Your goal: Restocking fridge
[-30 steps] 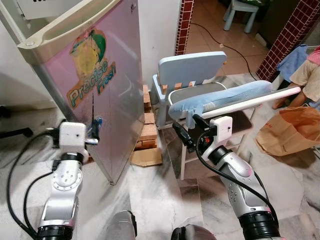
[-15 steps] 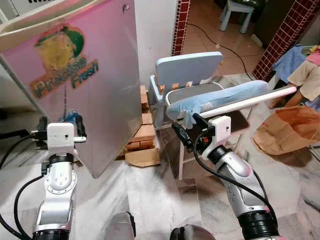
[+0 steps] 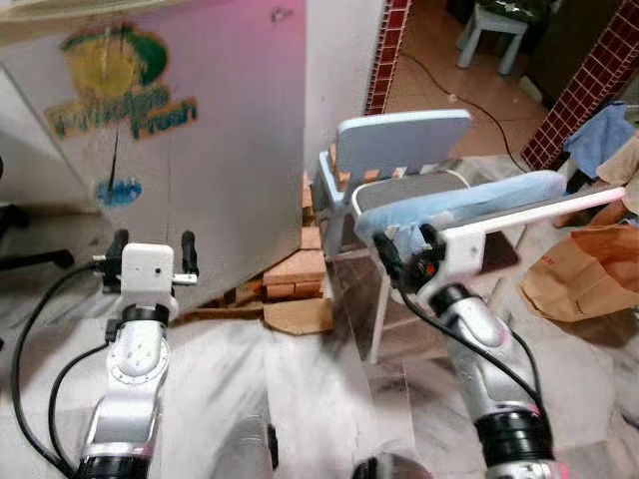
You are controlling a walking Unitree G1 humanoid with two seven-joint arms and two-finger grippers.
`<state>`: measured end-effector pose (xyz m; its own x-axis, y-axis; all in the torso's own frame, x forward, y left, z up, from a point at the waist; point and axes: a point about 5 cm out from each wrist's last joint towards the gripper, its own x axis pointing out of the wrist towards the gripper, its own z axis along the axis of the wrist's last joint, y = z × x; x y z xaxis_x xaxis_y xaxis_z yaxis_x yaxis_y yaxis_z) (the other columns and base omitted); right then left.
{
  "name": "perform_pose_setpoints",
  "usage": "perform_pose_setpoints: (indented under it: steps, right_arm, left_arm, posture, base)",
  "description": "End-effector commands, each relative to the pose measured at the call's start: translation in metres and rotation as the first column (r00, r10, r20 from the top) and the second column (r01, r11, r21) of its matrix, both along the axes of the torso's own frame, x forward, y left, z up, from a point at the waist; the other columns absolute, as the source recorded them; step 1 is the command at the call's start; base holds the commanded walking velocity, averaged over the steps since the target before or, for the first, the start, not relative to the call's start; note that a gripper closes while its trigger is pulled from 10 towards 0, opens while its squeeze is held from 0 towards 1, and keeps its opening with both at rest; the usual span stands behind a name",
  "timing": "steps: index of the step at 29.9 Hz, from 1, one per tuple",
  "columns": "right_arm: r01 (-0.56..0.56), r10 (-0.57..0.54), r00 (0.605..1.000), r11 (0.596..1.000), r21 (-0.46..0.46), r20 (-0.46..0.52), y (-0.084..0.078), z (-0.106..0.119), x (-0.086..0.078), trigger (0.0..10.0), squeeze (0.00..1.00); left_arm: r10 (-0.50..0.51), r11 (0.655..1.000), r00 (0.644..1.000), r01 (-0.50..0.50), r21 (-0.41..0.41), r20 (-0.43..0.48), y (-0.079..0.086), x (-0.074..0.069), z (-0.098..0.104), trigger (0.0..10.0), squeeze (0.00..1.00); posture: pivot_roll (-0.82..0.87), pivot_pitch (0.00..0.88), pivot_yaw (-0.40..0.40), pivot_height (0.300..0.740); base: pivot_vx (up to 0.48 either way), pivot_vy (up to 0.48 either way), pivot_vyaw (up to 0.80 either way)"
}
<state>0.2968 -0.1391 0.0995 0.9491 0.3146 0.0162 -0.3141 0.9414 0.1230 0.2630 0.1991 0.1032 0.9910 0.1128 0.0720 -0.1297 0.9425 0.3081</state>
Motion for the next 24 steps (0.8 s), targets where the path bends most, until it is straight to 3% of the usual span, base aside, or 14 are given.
perform_pose_setpoints:
  steps: [1, 6, 15, 24]
  right_arm:
    - [0.065, -0.066, 0.997, 0.998, -0.011, -0.029, -0.014, -0.008, -0.004, 10.0, 0.0]
    - [0.175, -0.176, 0.984, 0.984, 0.031, 0.026, -0.025, 0.001, -0.003, 10.0, 0.0]
    - [0.311, -0.308, 0.948, 0.95, -0.021, 0.078, -0.035, 0.006, -0.004, 10.0, 0.0]
    - [0.347, -0.345, 0.937, 0.937, -0.038, 0.062, -0.04, 0.003, -0.013, 10.0, 0.0]
  left_arm:
    - [-0.063, 0.998, 0.998, 0.063, 0.004, -0.002, -0.011, 0.001, -0.002, 10.0, 0.0]
    - [-0.111, 0.994, 0.994, 0.111, -0.009, -0.02, -0.014, 0.004, -0.005, 10.0, 0.0]
    - [-0.18, 0.982, 0.983, 0.179, -0.064, -0.02, -0.02, 0.017, -0.005, 10.0, 0.0]
    - [-0.248, 0.964, 0.968, 0.245, -0.101, -0.024, -0.028, 0.015, -0.007, 10.0, 0.0]
  posture:
    - [0.05, 0.072, -0.022, 0.74]
    - [0.04, 0.07, -0.026, 0.74]
    - [0.04, 0.07, -0.026, 0.74]
    - [0.02, 0.065, -0.019, 0.74]
  base:
    - [0.0, 0.45, 0.0]
    - [0.0, 0.447, 0.0]
    - [0.0, 0.449, 0.0]
    - [0.0, 0.47, 0.0]
